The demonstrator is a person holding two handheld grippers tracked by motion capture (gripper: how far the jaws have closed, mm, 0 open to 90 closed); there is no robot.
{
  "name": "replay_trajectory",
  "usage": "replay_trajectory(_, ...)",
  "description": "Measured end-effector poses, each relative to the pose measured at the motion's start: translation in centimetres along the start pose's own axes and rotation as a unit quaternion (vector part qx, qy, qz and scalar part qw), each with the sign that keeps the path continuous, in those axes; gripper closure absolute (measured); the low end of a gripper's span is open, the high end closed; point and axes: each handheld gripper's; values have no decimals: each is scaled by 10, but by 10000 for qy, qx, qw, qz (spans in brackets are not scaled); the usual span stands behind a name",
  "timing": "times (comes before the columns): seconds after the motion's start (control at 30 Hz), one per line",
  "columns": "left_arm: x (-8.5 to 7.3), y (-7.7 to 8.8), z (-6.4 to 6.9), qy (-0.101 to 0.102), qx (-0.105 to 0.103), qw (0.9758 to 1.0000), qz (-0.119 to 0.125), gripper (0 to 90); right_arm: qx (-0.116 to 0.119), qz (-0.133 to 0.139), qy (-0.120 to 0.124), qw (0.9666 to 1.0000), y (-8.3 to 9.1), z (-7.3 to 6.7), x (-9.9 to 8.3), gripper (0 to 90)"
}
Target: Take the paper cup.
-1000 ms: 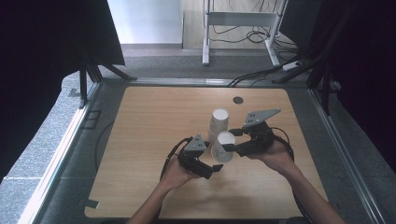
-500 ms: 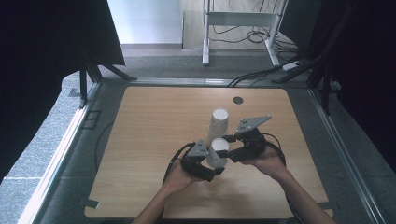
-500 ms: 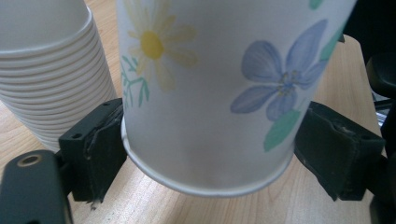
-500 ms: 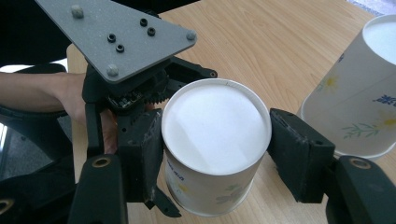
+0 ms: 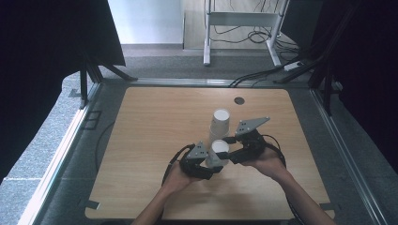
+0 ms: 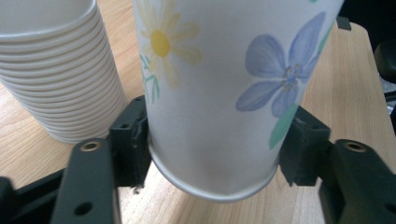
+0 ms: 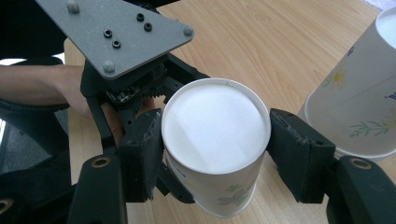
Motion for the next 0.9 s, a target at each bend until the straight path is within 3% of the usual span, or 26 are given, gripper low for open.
replay_trajectory(0.2, 1, 4, -2, -49, -13, 9998, -176, 420, 106, 50, 29, 9999, 0, 1, 0, 305)
replay_trajectory(0.53, 6, 12, -5, -290, 106, 9971, -702, 420, 111, -367, 373, 9986, 7, -1, 2, 192)
replay_trajectory(0.7, 11, 13, -2, -501, 117, 9935, -1015, 419, 216, -622, 554, 9963, 5, -2, 2, 189)
replay_trajectory(0.9, 18, 11, 3, -800, 66, 9867, -1414, 418, 388, -862, 709, 9930, -3, -5, 2, 197)
Point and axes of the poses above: each handheld gripper's, and its own axes: y roughly backward along the jaws, x roughly out of its top, z roughly to its right, and after that the axes turned 10 degrees about y, right-handed
